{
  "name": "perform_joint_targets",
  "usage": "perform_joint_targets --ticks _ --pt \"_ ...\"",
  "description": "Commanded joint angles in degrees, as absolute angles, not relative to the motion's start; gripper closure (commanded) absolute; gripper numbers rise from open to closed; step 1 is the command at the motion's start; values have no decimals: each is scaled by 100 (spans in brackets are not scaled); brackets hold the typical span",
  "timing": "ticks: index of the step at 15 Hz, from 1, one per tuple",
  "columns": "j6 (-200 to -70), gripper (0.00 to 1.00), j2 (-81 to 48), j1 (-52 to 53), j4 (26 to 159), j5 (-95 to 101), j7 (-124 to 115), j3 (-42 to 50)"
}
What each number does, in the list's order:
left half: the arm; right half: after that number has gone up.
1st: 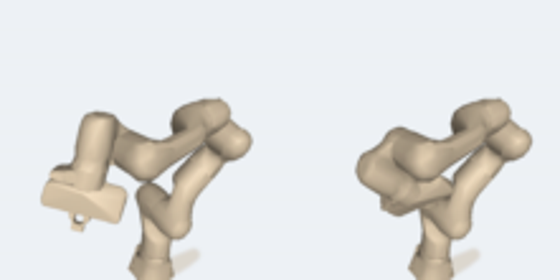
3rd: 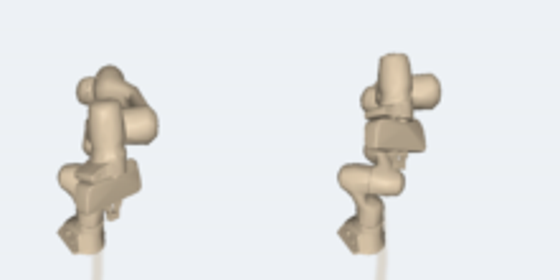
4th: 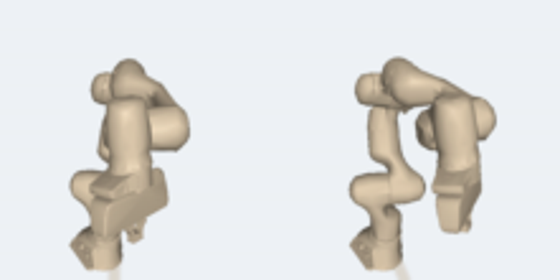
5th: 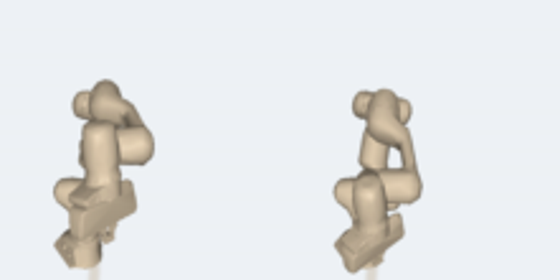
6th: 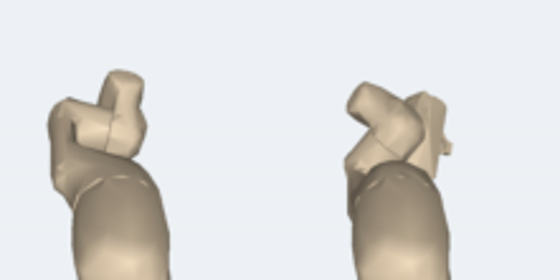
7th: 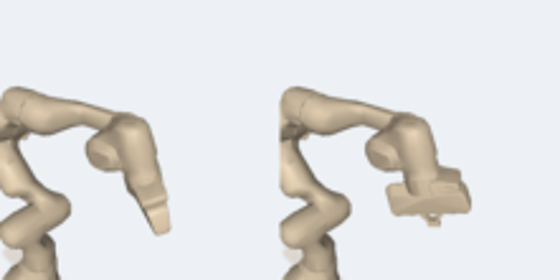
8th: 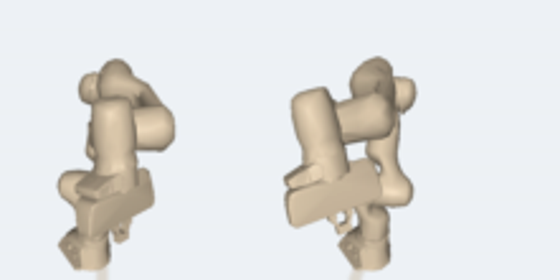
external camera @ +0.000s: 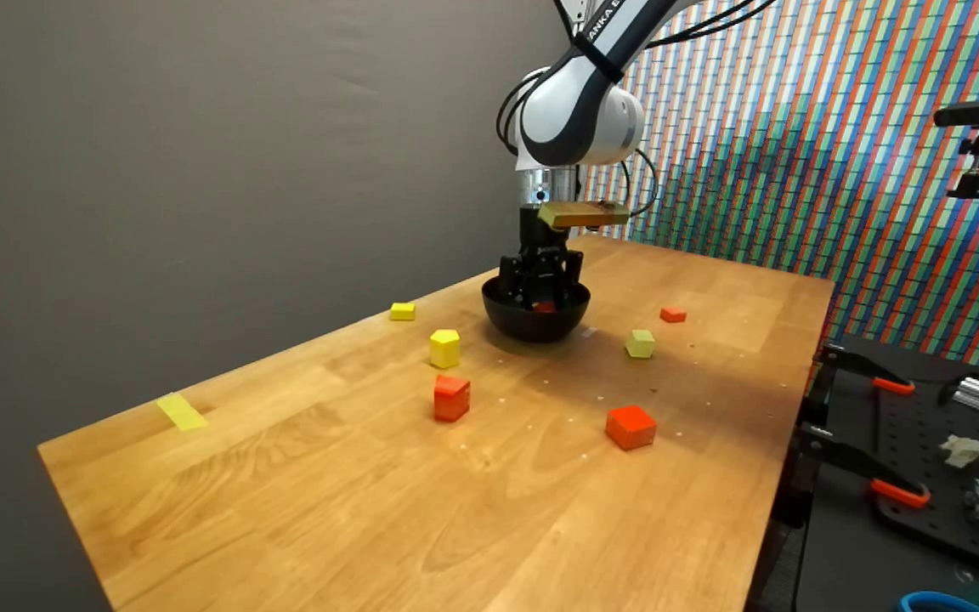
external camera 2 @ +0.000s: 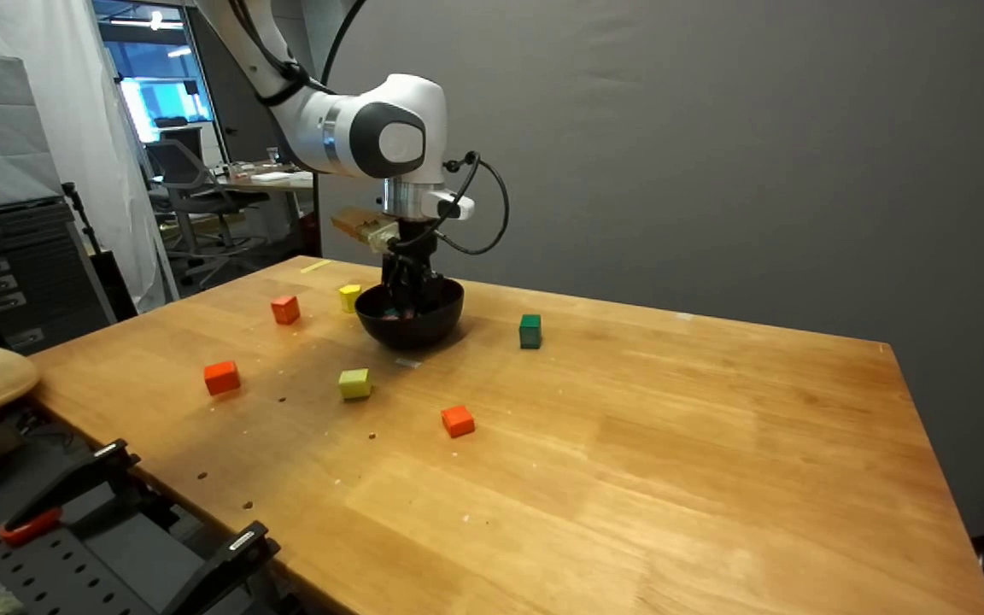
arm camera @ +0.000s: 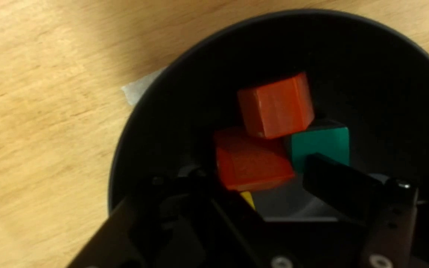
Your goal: Remove the cubes from the bowl
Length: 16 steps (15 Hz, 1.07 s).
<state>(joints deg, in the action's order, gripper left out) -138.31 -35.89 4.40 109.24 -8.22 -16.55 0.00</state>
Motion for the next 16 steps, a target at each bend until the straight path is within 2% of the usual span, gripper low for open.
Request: perform_joint_targets --ticks 1,2,7,12,16 --pt "-13764 69 -3544 390 10893 -929 -1653 -27" --pt "-13771 75 -3543 389 10898 -917 -1652 -18" --pt "-13999 75 -3169 166 11204 -1120 -1244 -191" --pt "-14802 75 -1757 -98 12540 -1371 -571 -238" --pt "-14659 75 -943 -201 13461 -1208 -714 103"
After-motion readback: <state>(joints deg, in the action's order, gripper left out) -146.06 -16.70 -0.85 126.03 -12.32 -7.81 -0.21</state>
